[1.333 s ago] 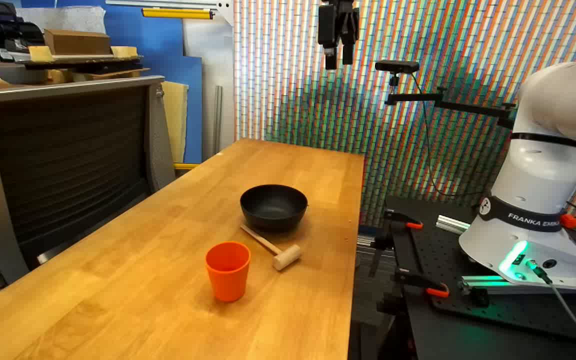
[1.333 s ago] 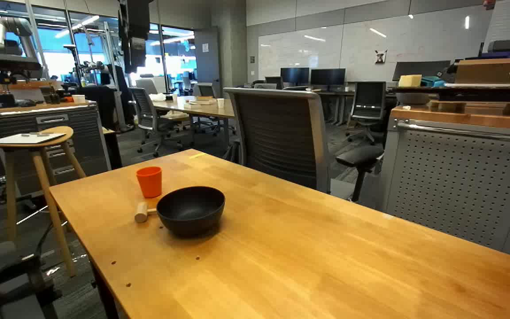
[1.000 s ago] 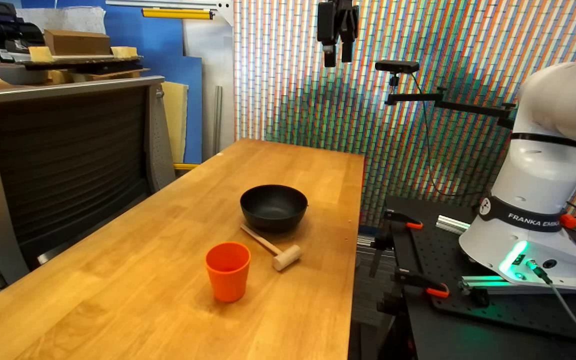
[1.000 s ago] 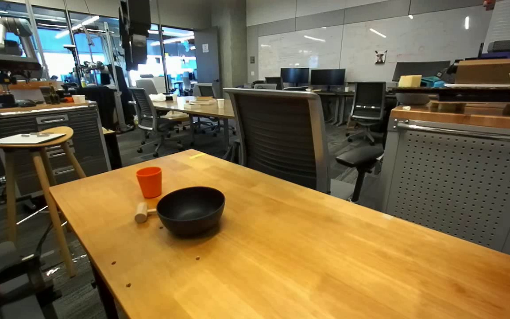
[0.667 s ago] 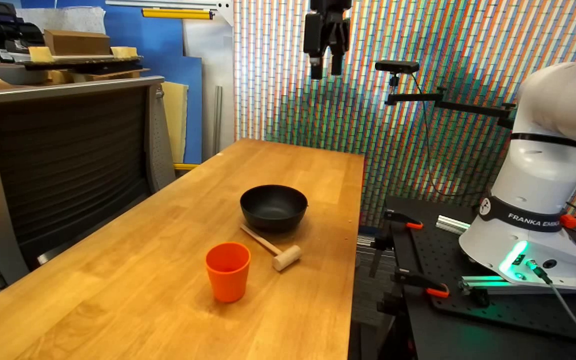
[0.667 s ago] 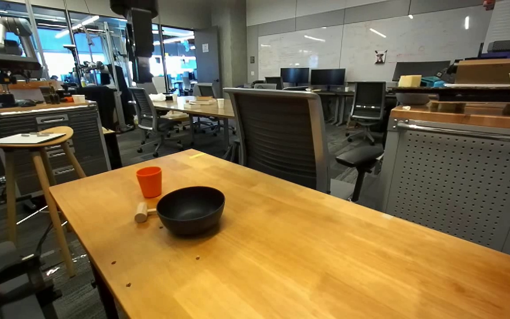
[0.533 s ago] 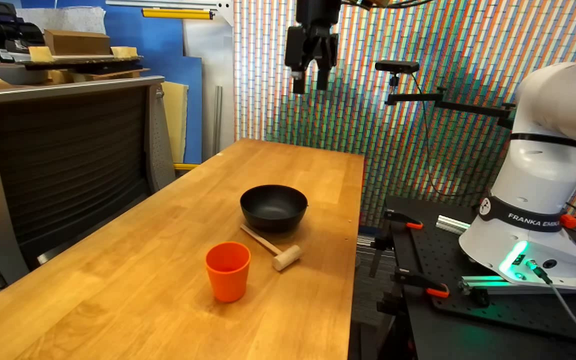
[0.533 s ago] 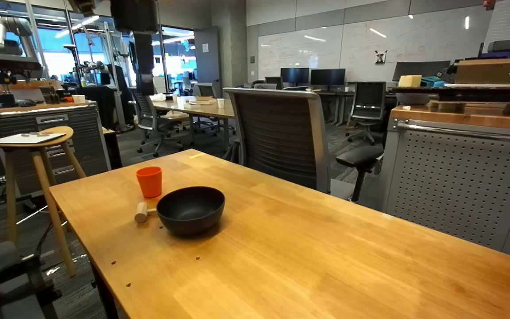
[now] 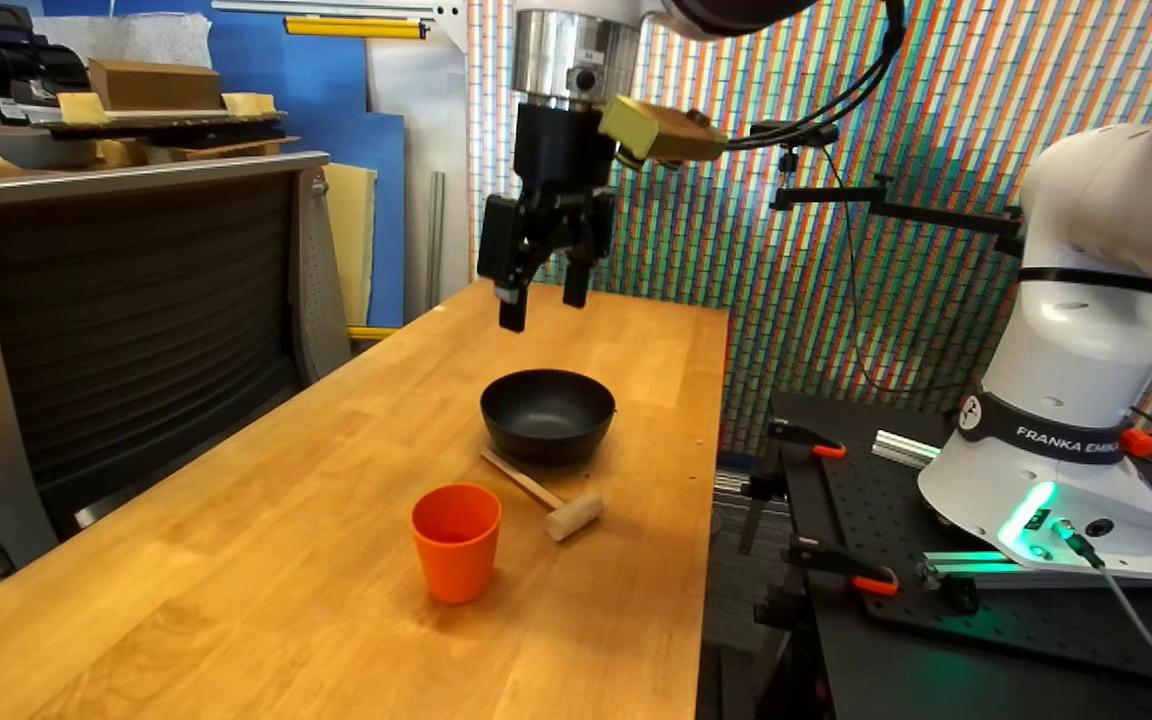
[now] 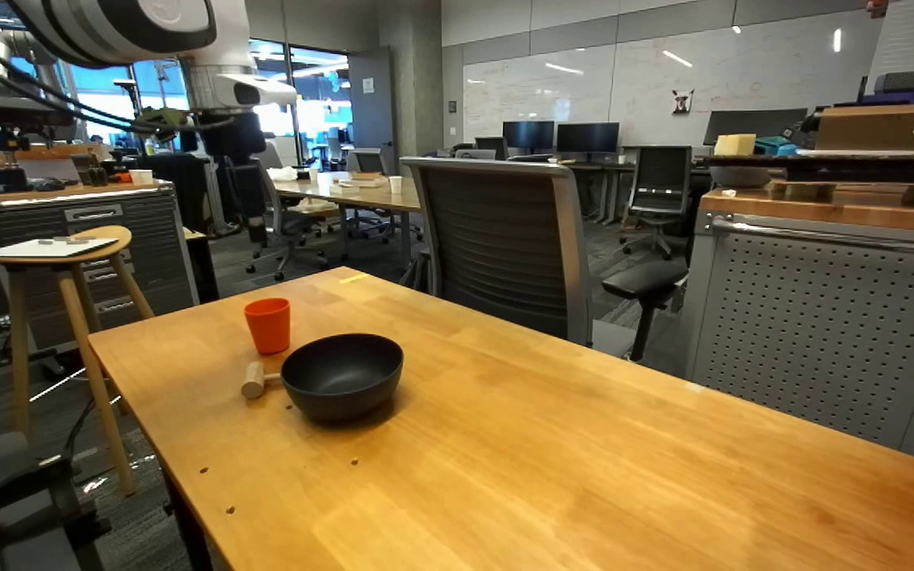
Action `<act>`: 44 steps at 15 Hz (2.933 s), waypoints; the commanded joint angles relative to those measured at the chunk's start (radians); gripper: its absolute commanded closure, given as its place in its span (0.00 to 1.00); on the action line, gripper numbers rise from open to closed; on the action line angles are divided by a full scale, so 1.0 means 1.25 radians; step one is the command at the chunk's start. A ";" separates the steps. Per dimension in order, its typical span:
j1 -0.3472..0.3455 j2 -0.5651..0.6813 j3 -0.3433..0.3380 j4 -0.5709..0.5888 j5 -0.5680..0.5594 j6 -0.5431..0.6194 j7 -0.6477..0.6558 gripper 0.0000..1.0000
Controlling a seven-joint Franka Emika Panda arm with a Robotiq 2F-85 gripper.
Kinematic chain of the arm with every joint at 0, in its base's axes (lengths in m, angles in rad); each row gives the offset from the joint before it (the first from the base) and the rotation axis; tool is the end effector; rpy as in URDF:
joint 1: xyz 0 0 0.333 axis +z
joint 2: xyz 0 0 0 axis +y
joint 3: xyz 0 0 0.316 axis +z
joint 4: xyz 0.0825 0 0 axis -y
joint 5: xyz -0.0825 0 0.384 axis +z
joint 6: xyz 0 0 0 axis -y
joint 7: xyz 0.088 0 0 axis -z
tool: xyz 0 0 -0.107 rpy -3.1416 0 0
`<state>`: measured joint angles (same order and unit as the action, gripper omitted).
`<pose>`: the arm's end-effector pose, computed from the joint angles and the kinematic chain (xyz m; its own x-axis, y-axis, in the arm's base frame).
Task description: Put the orange cup inside the black bowl
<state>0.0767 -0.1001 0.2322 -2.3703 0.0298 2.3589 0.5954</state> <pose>0.4711 0.1511 0.3715 0.9503 -0.3029 0.0715 -0.3001 -0.9527 -0.0481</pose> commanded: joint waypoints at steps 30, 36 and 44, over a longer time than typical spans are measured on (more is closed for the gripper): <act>0.186 0.384 -0.106 0.119 -0.097 0.124 0.157 0.80; 0.154 0.229 -0.137 0.027 -0.010 0.126 0.175 1.00; 0.012 0.068 -0.255 0.023 -0.293 0.080 0.396 0.98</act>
<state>0.1642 0.0376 -0.0811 -2.3204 -0.2429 2.5097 0.9732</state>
